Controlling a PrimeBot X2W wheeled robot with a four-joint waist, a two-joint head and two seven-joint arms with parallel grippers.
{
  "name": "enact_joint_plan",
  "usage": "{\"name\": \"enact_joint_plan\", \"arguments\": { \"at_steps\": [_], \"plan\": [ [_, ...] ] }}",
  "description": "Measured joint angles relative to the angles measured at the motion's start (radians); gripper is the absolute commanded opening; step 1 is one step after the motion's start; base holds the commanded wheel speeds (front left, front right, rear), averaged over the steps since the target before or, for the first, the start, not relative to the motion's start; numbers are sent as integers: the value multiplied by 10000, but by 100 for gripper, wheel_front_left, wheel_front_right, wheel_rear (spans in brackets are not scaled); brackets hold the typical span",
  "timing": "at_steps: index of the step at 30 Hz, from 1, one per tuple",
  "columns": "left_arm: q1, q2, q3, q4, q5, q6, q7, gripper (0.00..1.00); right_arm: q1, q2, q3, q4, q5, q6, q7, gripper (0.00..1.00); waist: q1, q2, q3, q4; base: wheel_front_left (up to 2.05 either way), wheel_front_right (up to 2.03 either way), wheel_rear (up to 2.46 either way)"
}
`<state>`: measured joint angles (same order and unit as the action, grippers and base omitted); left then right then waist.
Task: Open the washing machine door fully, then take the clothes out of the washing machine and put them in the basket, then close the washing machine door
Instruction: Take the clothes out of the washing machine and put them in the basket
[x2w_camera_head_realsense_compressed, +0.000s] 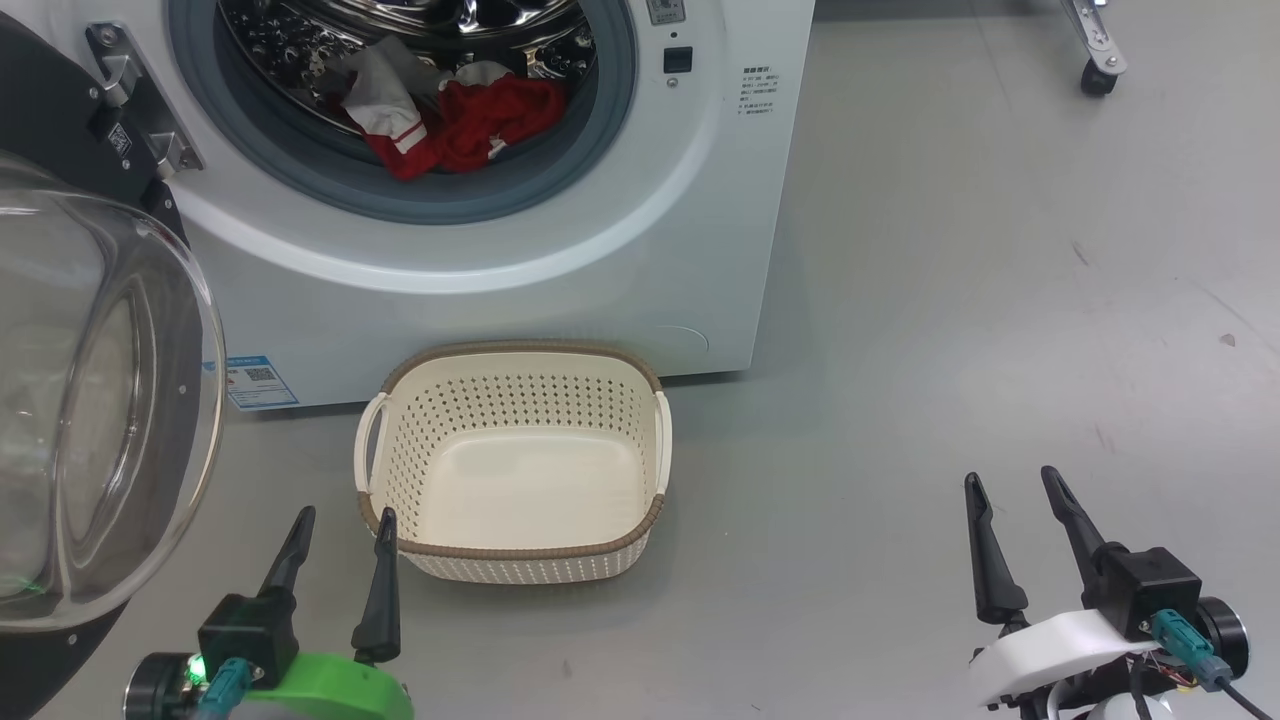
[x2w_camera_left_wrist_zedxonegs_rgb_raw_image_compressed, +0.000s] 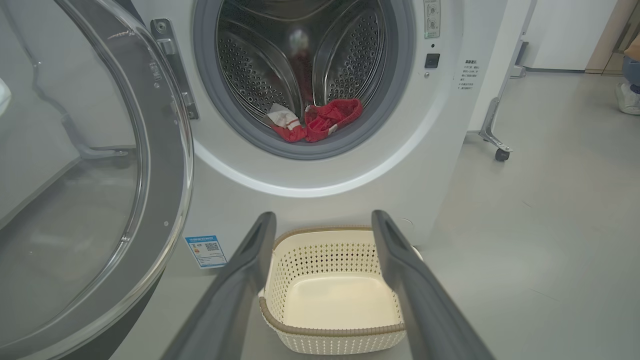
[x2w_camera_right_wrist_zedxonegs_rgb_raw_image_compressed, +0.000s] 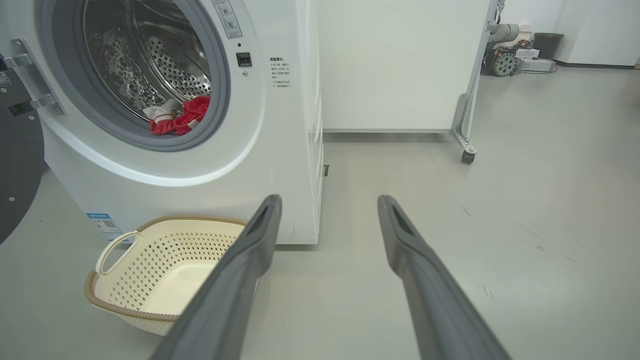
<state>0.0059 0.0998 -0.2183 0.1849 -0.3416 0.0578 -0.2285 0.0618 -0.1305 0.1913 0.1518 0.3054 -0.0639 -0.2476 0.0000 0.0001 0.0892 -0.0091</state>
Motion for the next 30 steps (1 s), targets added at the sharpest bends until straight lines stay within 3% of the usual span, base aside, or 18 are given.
{"name": "enact_joint_plan", "arguments": {
  "at_steps": [30],
  "plan": [
    [50, 0, -67, -320, 90, 119, 119, 100, 43, 10, 65, -132, 2, 2, 0, 100, 0, 0, 60, 137, 5, -5, 0]
  ]
}}
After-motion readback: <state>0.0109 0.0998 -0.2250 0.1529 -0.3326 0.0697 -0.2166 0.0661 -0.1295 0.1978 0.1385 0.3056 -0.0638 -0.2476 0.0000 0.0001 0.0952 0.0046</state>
